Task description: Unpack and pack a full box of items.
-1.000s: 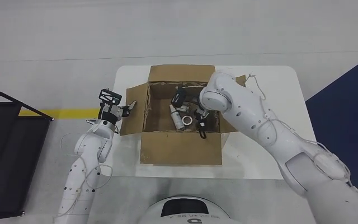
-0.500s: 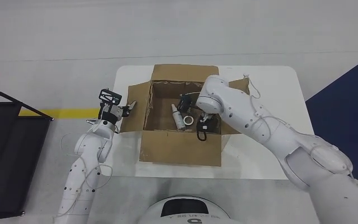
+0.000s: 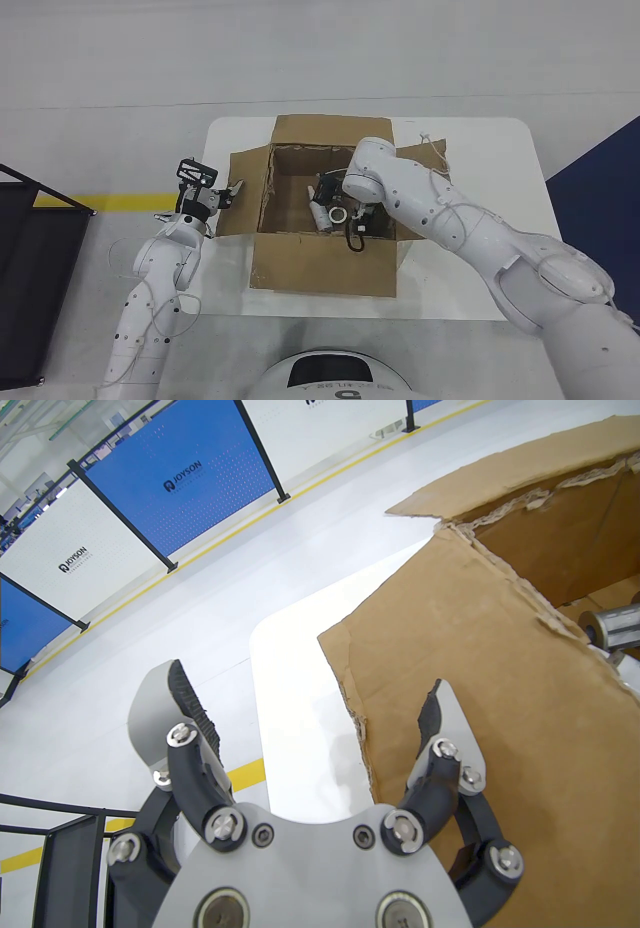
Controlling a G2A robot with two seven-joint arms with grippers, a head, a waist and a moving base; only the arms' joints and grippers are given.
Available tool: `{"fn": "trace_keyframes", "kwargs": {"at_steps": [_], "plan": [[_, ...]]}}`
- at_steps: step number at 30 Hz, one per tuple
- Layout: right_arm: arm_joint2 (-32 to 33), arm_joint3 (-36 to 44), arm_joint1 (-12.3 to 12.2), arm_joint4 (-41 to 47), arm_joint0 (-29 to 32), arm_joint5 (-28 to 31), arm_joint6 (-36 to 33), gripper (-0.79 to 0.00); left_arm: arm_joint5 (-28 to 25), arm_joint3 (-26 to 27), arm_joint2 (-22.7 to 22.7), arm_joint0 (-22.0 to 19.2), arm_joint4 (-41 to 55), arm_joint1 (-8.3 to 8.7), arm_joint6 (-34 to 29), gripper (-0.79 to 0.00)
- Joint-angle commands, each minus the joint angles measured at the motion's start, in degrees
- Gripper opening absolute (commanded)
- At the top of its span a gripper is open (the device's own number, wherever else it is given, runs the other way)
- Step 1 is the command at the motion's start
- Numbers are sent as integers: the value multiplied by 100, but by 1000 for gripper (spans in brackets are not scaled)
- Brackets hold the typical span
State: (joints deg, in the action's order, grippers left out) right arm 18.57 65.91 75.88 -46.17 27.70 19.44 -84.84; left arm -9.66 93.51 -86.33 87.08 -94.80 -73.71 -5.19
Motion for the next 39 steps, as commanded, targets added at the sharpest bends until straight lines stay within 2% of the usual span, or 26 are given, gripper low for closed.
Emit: {"fn": "trace_keyframes", "kwargs": {"at_steps": [1, 3, 4, 5, 9, 12, 15, 18, 24, 31, 34, 39], "plan": [[-39, -120, 59, 31, -30, 57, 57, -588, 0, 0, 0, 0, 0, 0, 0, 0], [-77, -241, 121, 42, -55, 91, 91, -677, 0, 0, 0, 0, 0, 0, 0, 0], [-94, -301, 150, 47, -68, 106, 106, -757, 0, 0, 0, 0, 0, 0, 0, 0], [-106, -360, 177, 51, -85, 120, 120, -785, 0, 0, 0, 0, 0, 0, 0, 0], [-44, -373, 220, 157, -202, 164, 164, -785, 0, 0, 0, 0, 0, 0, 0, 0], [239, -25, 133, 210, -285, 135, 380, -785, 0, 0, 0, 0, 0, 0, 0, 0], [720, 651, -99, 42, -223, -101, 692, -785, 0, 0, 0, 0, 0, 0, 0, 0], [1397, 1758, -444, -323, 141, -444, 924, -785, 0, 0, 0, 0, 0, 0, 0, 0], [3270, 4180, -1139, -1238, 1636, -953, 1304, -785, 0, 0, 0, 0, 0, 0, 0, 0], [5897, 6729, -1607, -2322, 4008, -1613, 1345, -785, 0, 0, 0, 0, 0, 0, 0, 0], [7145, 6874, -1670, -2329, 4953, -1840, 1680, -785, 0, 0, 0, 0, 0, 0, 0, 0], [9331, 6874, -1628, -1695, 6611, -2281, 1911, -785, 0, 0, 0, 0, 0, 0, 0, 0]]}}
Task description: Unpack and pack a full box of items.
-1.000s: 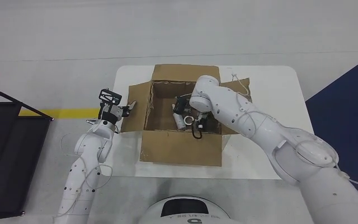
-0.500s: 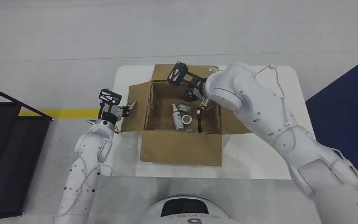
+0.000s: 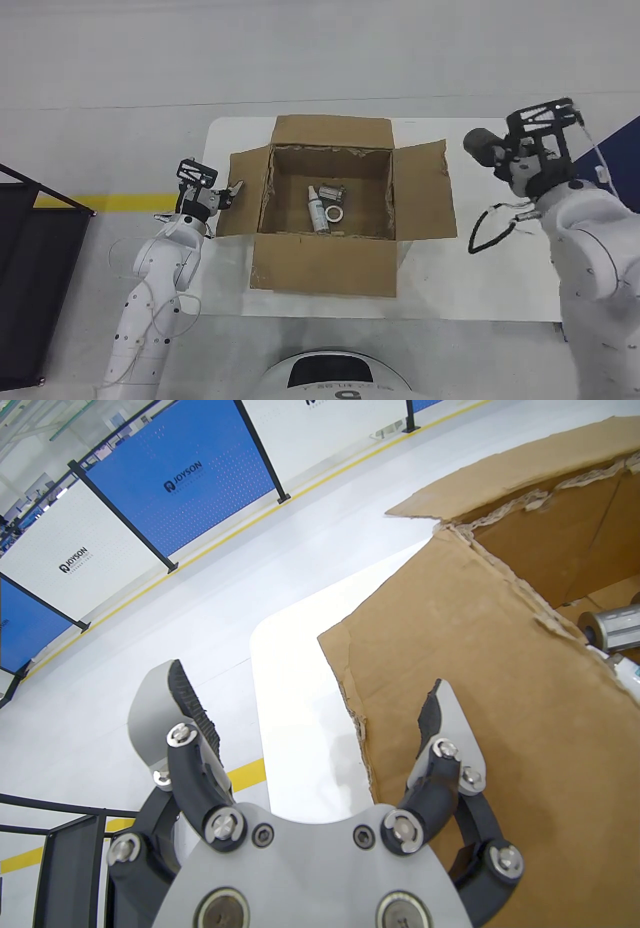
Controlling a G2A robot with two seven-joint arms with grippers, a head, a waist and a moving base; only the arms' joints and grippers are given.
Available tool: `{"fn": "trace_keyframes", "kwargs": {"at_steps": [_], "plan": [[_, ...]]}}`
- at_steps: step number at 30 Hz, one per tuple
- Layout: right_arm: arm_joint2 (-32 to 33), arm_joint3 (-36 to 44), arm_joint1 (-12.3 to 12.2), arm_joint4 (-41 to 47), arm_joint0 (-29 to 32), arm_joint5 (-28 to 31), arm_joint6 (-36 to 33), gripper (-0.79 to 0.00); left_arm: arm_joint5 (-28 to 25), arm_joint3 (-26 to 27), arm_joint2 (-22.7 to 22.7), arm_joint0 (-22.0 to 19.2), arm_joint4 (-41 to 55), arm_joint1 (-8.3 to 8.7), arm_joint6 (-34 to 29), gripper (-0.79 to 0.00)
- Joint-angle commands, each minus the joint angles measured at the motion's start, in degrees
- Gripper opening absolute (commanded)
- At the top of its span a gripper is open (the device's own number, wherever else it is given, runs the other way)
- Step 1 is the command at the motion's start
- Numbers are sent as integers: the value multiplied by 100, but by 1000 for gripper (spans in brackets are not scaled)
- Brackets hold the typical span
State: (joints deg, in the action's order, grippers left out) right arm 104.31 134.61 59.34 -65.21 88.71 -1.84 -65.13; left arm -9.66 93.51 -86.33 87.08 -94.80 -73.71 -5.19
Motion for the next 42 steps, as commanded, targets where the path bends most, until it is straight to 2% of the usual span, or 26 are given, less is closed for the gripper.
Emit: {"fn": "trace_keyframes", "kwargs": {"at_steps": [1, 4, 6, 10, 13, 20, 26, 35, 42], "plan": [[1134, 4, 53, 388, 814, -206, -23, -785, 0, 0, 0, 0, 0, 0, 0, 0], [1971, -71, 163, 1211, 1696, -115, 135, -785, 0, 0, 0, 0, 0, 0, 0, 0], [2311, -406, 222, 1592, 2122, 8, 177, -785, 0, 0, 0, 0, 0, 0, 0, 0], [2255, -1063, 219, 1891, 2332, 438, -181, -785, 0, 0, 0, 0, 0, 0, 0, 0], [1893, -1613, 156, 1777, 2012, 643, -476, -785, 0, 0, 0, 0, 0, 0, 0, 0], [1192, -2617, 65, 1733, 1170, 887, -588, -785, 0, 0, 0, 0, 0, 0, 0, 0], [691, -3279, -8, 1473, 501, 886, -1020, -785, 0, 0, 0, 0, 0, 0, 0, 0], [230, -3854, -80, 1354, -158, 887, -1437, -785, 0, 0, 0, 0, 0, 0, 0, 0], [-52, -4056, -114, 1212, -420, 817, -1567, -785, 0, 0, 0, 0, 0, 0, 0, 0]]}}
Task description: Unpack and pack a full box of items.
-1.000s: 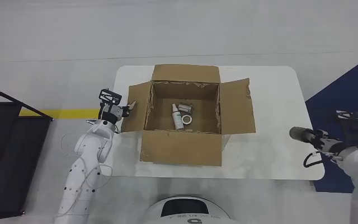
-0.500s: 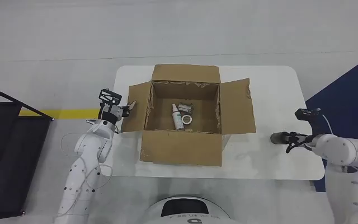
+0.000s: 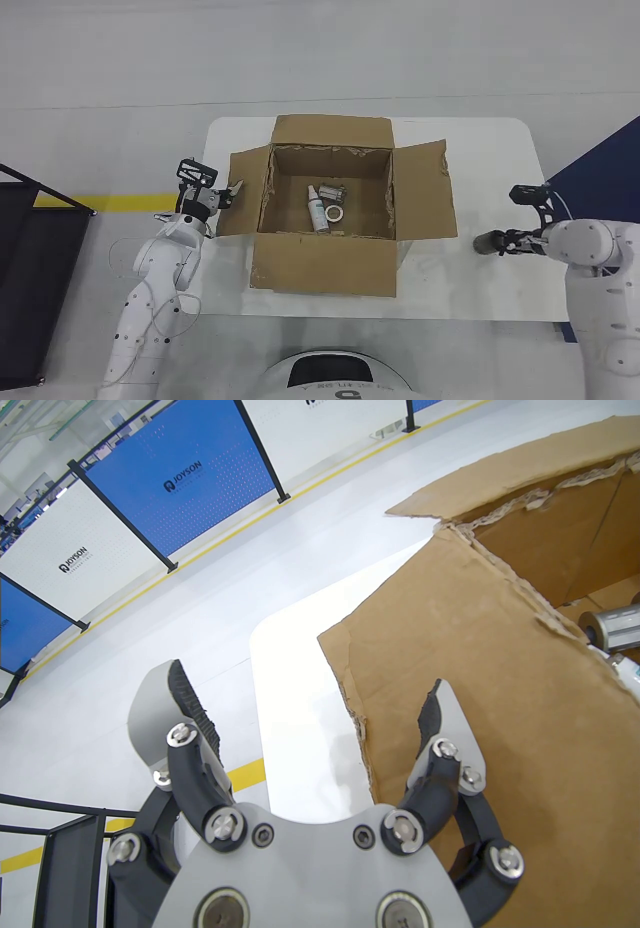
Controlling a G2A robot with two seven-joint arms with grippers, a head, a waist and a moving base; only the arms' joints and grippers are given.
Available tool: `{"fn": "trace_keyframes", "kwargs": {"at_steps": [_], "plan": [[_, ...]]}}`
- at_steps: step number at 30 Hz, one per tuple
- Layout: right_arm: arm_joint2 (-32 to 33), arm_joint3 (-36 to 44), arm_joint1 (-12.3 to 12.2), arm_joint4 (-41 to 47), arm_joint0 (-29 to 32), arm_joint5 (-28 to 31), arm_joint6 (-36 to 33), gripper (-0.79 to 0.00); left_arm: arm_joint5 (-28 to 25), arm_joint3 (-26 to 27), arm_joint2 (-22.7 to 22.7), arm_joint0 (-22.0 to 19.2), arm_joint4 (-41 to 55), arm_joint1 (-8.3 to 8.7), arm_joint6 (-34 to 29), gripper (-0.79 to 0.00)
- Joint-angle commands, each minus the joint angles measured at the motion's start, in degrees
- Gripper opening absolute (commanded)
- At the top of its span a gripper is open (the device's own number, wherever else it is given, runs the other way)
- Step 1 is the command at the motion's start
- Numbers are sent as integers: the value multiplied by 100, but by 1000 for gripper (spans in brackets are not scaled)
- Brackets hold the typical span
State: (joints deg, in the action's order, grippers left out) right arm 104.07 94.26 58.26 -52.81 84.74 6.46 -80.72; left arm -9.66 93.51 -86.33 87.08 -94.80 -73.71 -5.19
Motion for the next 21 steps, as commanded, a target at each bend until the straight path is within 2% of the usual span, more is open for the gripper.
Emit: {"fn": "trace_keyframes", "kwargs": {"at_steps": [1, 2, 3, 6, 14, 17, 21], "plan": [[-59, -42, -9, -46, -43, -24, -20, -782, 0, 0, 0, 0, 0, 0, 0, 0], [-89, -60, -12, -51, -62, -38, -27, -680, 0, 0, 0, 0, 0, 0, 0, 0], [-117, -69, -15, -53, -77, -48, -27, -616, 0, 0, 0, 0, 0, 0, 0, 0], [-182, -61, -24, -59, -103, -75, -28, -508, 0, 0, 0, 0, 0, 0, 0, 0], [-103, 403, -55, 121, -16, -60, 137, -465, 0, 0, 0, 0, 0, 0, 0, 0], [145, 1017, -66, 297, 222, -62, 327, -428, 0, 0, 0, 0, 0, 0, 0, 0], [478, 2081, -62, 449, 598, -146, 683, -419, 0, 0, 0, 0, 0, 0, 0, 0]]}}
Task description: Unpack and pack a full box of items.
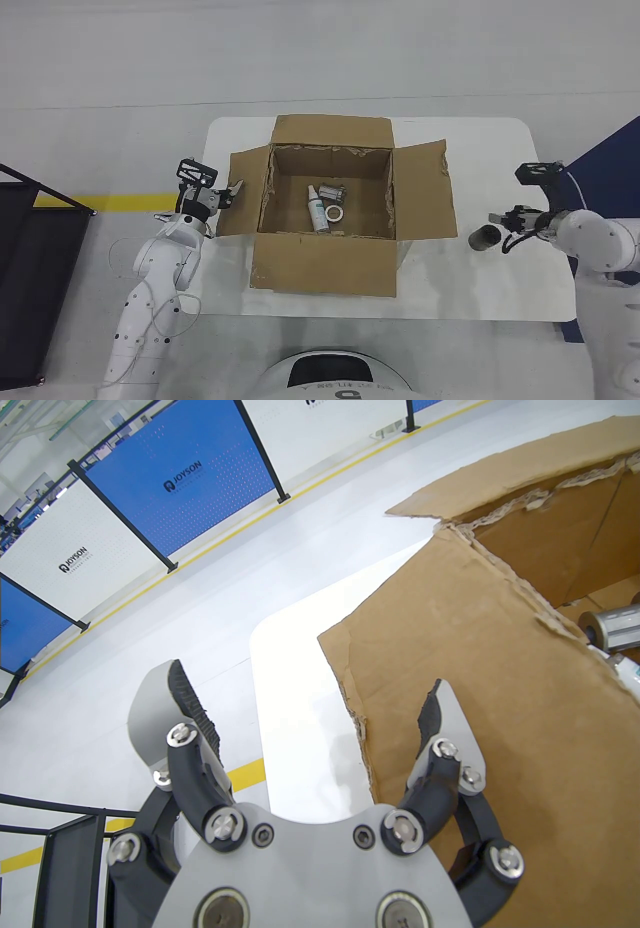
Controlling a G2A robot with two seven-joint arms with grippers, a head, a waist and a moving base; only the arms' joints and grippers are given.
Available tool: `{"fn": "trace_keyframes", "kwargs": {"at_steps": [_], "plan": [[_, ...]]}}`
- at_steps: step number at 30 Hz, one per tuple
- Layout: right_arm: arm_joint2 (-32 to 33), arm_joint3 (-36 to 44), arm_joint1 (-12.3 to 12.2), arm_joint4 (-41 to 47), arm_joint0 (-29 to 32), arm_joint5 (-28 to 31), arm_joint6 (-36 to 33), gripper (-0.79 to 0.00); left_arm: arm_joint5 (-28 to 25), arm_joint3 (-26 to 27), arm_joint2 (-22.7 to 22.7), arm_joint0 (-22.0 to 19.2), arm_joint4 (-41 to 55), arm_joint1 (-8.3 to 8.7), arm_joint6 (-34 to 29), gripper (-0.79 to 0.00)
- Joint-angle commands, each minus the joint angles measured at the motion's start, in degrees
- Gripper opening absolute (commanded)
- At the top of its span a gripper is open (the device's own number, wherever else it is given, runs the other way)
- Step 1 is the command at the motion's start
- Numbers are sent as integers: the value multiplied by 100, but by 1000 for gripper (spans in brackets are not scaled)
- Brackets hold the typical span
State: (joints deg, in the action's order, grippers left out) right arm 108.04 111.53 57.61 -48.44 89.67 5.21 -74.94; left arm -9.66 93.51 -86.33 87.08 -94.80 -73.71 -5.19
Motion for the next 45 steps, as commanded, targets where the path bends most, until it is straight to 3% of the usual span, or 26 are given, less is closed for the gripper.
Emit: {"fn": "trace_keyframes", "kwargs": {"at_steps": [1, 5, 8, 12, 16, 17, 18, 19, 21, 31, 38, 45], "plan": [[117, 602, 6, 42, 187, -16, 204, -416, 0, 0, 0, 0, 0, 0, 0, 0], [-112, 1636, 17, 104, 351, 314, 738, -397, 0, 0, 0, 0, 0, 0, 0, 0], [-631, 1956, 1, -117, 236, 870, 1085, -317, 0, 0, 0, 0, 0, 0, 0, 0], [-1614, 1850, 7, -343, -340, 1220, 1413, -394, 0, 0, 0, 0, 0, 0, 0, 0], [-2665, 1187, 75, -329, -1259, 1265, 1617, -376, 0, 0, 0, 0, 0, 0, 0, 0], [-2932, 976, 103, -204, -1504, 1373, 1707, -280, 0, 0, 0, 0, 0, 0, 0, 0], [-3162, 748, 128, -123, -1731, 1478, 1773, -95, 0, 0, 0, 0, 0, 0, 0, 0], [-3390, 538, 152, -74, -1933, 1600, 1779, 0, 0, 0, 0, 0, 0, 0, 0, 0], [-3690, 307, 183, 64, -2189, 1870, 1780, 0, 0, 0, 0, 0, 0, 0, 0, 0], [-3805, 248, 192, 53, -2192, 1939, 1840, 0, 0, 0, 0, 0, 0, 0, 0, 0], [-5371, -1059, 487, 103, -3530, 2189, 1431, 0, 0, 0, 0, 0, 0, 0, 0, 0], [-6701, -2678, 942, 234, -4668, 2697, 1741, 0, 0, 0, 0, 0, 0, 0, 0, 0]]}}
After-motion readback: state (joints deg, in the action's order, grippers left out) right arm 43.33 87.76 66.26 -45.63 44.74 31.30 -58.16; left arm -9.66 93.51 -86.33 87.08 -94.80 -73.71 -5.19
